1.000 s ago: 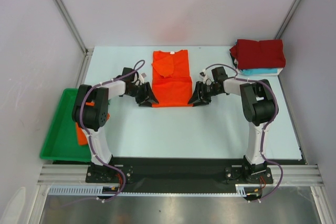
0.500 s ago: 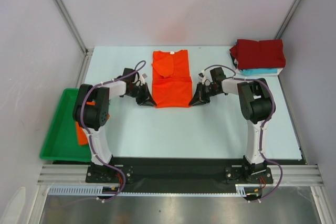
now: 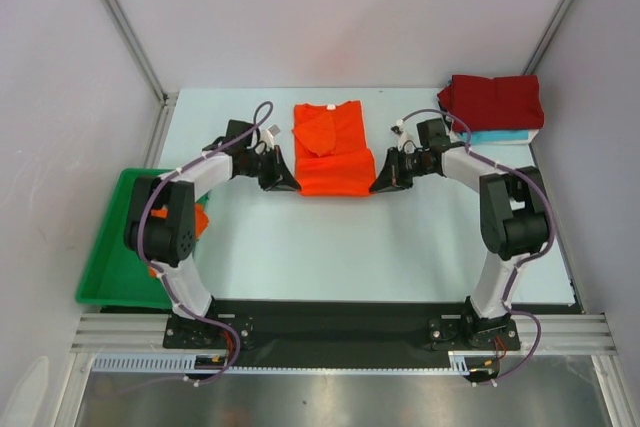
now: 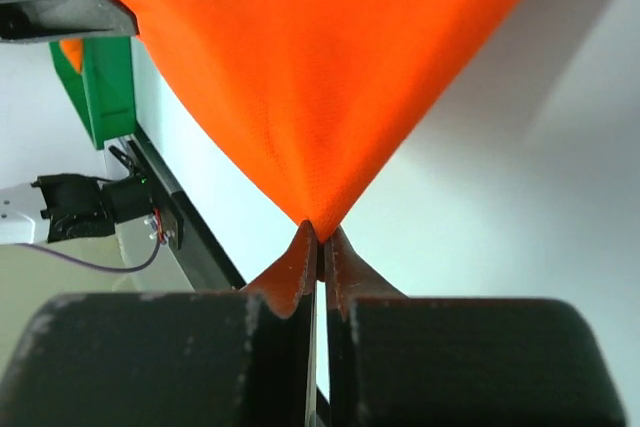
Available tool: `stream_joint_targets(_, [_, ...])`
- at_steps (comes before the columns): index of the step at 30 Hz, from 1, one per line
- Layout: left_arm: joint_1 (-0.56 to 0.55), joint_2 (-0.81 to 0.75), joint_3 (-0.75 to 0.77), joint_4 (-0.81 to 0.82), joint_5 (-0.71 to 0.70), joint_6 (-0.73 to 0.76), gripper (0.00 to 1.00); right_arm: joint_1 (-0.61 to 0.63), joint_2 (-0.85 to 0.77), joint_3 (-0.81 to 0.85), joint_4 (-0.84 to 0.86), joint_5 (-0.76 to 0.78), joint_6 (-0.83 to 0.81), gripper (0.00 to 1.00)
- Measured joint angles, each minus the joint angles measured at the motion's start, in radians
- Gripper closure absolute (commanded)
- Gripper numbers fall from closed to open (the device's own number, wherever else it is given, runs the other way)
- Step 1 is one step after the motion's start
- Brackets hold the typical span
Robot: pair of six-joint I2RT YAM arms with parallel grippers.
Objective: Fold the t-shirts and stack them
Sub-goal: Fold the tshirt
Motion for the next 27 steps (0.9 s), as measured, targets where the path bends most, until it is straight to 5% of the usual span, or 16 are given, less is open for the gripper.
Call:
stream_joint_targets(14, [-0.032, -0.231, -0.103, -0.022, 0.022, -0.001, 1.0, 0.014, -0.2, -0.069, -0.049, 0.009, -0.011, 1.0])
stream_joint_targets(22, [-0.028, -0.203, -0.091, -0.01, 0.005, 0.007, 1.0, 0.013, -0.162, -0.032, -0.041, 0.028, -0.011, 1.0])
stream_joint_targets(27, [-0.015, -0.046, 0.066, -0.008, -0.03, 0.039, 0.99, 0.008, -0.029, 0.108, -0.018, 0.044, -0.014, 1.0])
